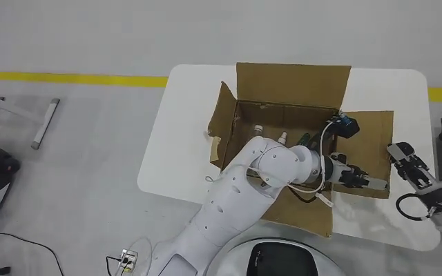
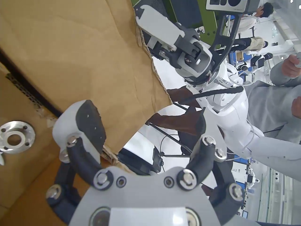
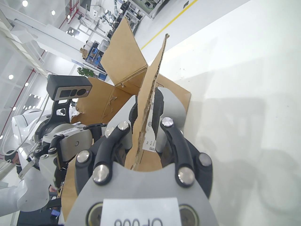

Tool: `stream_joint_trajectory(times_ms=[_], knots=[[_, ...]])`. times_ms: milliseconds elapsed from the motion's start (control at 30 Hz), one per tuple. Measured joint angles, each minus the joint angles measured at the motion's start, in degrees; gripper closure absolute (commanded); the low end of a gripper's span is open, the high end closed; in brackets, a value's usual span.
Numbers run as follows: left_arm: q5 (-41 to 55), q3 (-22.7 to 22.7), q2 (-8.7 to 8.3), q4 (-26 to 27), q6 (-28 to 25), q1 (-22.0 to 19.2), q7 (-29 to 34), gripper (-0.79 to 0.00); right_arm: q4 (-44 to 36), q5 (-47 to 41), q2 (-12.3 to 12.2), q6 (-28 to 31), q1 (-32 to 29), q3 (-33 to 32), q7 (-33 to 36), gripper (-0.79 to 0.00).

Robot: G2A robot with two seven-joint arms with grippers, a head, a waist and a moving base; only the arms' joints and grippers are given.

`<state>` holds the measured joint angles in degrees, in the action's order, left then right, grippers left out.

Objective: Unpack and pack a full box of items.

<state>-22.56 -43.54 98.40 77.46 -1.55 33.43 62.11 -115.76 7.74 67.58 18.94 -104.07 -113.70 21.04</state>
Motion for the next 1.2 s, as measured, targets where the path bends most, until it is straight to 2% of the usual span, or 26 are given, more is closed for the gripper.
stream_joint_trajectory(times_ms=[167,267,367,467,733,933,1200], knots=[[-2.09,-2.72,-0.86,2.72,0.07,0.23,-1.11,-0.785,1.43,1.24,0.02,-0.29,0.81,0.92,-0.69,0.0],[-8.42,-5.75,-2.21,4.75,1.49,0.93,-1.04,-0.785,1.81,1.52,0.07,0.27,0.69,0.91,-1.44,0.0],[-18.6,-8.47,-3.84,6.3,5.19,1.87,0.61,-0.785,1.7,2.35,0.1,0.51,0.29,0.66,-1.93,0.0],[-31.16,-9.31,-5.18,6.91,9.72,2.8,3.12,-0.785,1.43,2.49,0.14,0.91,-0.08,0.47,-2.39,0.0],[-53.41,-7.16,-6.75,6.53,9.02,5.25,6.11,-0.785,0.87,3.17,0.18,1.06,-0.63,0.14,-2.46,0.0],[-53.93,-6.31,-6.54,3.71,8.71,6.37,6.92,-0.785,0.62,4.17,0.21,0.93,-0.91,-0.03,-2.68,0.0],[-53.03,-7.16,-5.99,-1.11,9.96,5.79,4.22,-0.785,0.46,4.9,0.24,0.41,-0.98,-0.05,-2.69,0.0]])
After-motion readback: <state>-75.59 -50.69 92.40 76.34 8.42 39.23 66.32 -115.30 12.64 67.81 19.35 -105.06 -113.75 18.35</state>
